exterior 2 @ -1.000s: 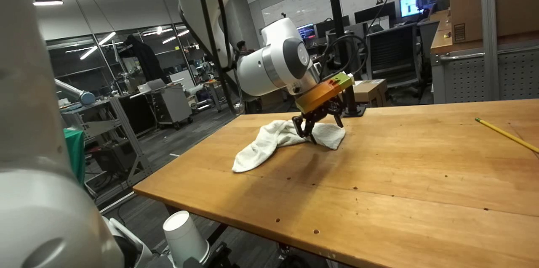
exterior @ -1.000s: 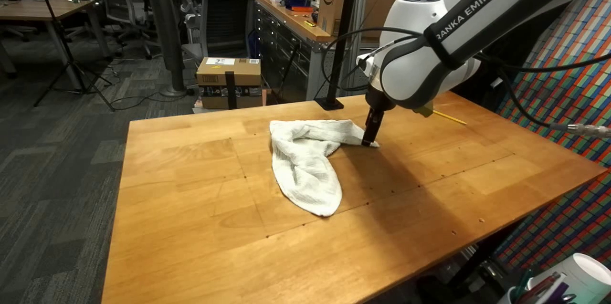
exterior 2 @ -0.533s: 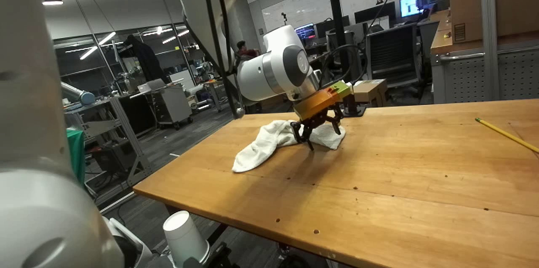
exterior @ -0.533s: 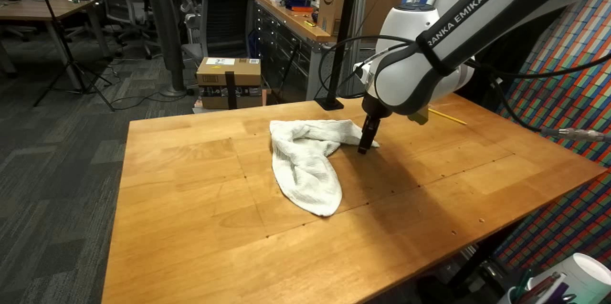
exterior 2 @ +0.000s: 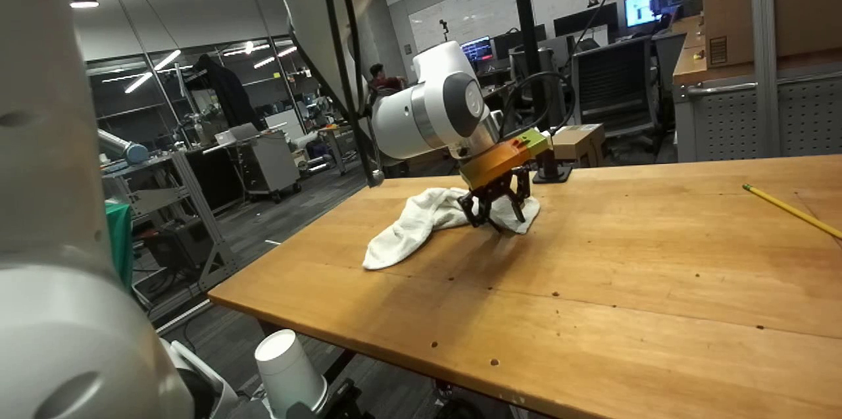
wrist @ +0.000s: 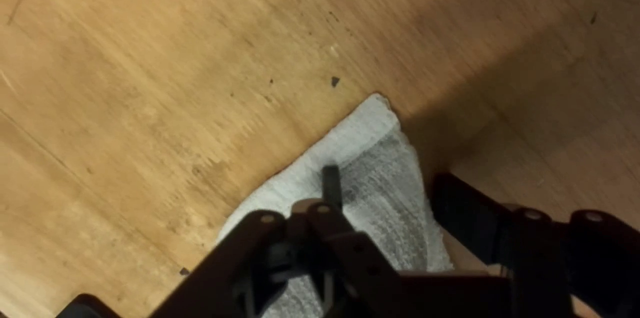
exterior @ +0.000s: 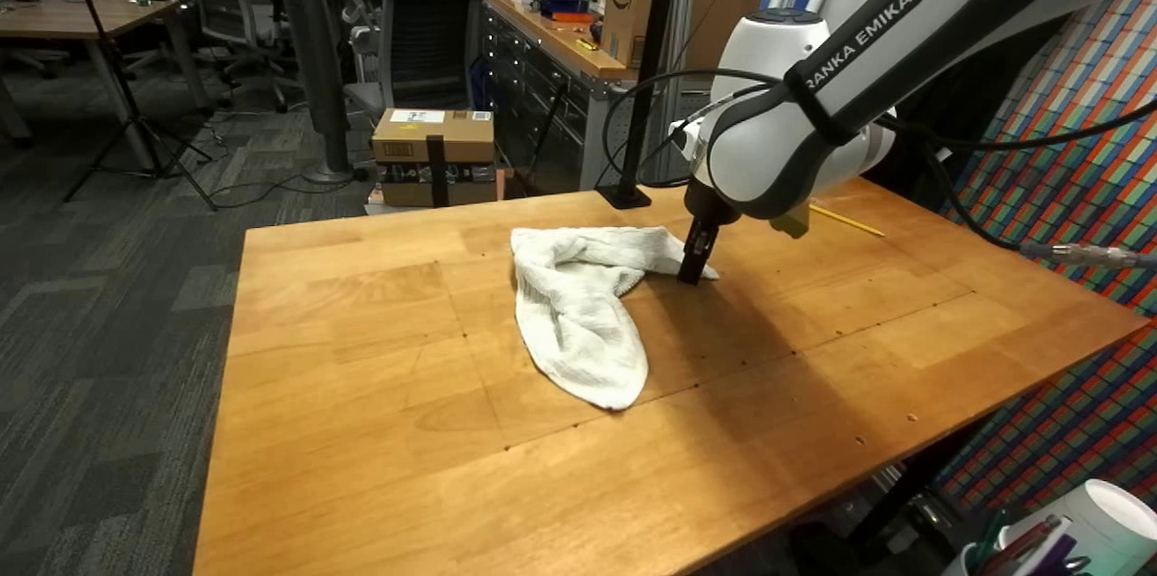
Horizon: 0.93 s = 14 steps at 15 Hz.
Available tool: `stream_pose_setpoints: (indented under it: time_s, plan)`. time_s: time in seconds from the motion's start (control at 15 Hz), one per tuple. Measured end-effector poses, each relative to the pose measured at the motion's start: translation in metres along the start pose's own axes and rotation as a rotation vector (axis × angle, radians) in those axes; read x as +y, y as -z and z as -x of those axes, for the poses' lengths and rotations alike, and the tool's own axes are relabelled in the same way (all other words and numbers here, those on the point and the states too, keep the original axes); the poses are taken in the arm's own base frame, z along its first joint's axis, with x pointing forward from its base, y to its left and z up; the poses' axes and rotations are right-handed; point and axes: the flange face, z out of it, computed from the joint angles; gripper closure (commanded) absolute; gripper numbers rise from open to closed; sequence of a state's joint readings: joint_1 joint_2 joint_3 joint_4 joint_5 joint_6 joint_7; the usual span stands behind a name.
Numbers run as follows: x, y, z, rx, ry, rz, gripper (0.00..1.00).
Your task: Fold the towel
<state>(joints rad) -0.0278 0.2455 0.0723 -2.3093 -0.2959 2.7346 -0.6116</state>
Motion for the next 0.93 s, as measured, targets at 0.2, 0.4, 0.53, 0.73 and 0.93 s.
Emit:
stream_pose_setpoints:
  time_s: [0.2,0.4,0.53,0.73,0.93]
  plan:
    - [0.003,0.002,0.000,0.004,-0.003,0.006,0.96]
    - [0.007,0.004,-0.001,0.008,-0.006,0.013,1.00]
    - [0.011,0.007,-0.002,0.013,-0.008,0.022,0.96]
    - [0.021,0.017,-0.009,0.034,-0.005,0.050,0.96]
    - [0.029,0.030,-0.021,0.055,0.010,0.084,0.96]
